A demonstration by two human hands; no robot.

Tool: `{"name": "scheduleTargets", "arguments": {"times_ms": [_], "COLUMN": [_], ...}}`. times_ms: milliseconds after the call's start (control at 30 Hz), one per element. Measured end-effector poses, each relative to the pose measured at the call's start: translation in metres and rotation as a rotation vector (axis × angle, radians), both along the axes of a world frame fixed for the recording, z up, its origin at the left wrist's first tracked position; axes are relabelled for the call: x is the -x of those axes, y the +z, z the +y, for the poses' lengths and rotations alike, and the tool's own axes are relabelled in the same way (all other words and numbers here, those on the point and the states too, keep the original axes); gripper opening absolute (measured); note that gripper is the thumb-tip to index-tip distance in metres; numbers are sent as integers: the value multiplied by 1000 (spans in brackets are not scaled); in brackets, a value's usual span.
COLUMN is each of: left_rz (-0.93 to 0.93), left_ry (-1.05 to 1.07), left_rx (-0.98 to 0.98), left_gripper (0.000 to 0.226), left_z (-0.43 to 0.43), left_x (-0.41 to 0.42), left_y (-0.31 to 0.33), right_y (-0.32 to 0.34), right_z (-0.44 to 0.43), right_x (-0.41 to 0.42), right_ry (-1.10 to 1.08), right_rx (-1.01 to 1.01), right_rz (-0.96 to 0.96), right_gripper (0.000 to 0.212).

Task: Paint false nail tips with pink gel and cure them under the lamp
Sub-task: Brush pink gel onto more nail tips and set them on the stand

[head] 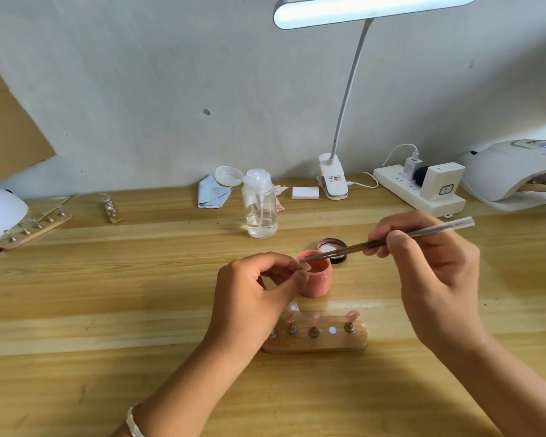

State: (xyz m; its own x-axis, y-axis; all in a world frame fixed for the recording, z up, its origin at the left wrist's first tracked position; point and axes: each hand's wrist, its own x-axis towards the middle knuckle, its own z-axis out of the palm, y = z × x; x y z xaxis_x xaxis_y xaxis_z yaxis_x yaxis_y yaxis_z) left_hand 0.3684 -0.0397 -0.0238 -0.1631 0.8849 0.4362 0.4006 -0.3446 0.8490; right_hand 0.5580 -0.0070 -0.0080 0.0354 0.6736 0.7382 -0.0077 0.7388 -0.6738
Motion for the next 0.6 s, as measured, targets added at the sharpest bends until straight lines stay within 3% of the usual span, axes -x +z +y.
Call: {"name": "scheduleTargets", "arguments": {"times_ms": [600], "left_rz": [-16], "left_ry": [1], "left_rx": [45], "left_gripper": [8], "left_z": [0], "left_x": [0], "left_y": [-2], "right_y": [1], "right_z": [-2], "right_x": [-3], "right_ry": [-54], "right_rx": [-50], "right_rz": [-26], "right_gripper": [19]}}
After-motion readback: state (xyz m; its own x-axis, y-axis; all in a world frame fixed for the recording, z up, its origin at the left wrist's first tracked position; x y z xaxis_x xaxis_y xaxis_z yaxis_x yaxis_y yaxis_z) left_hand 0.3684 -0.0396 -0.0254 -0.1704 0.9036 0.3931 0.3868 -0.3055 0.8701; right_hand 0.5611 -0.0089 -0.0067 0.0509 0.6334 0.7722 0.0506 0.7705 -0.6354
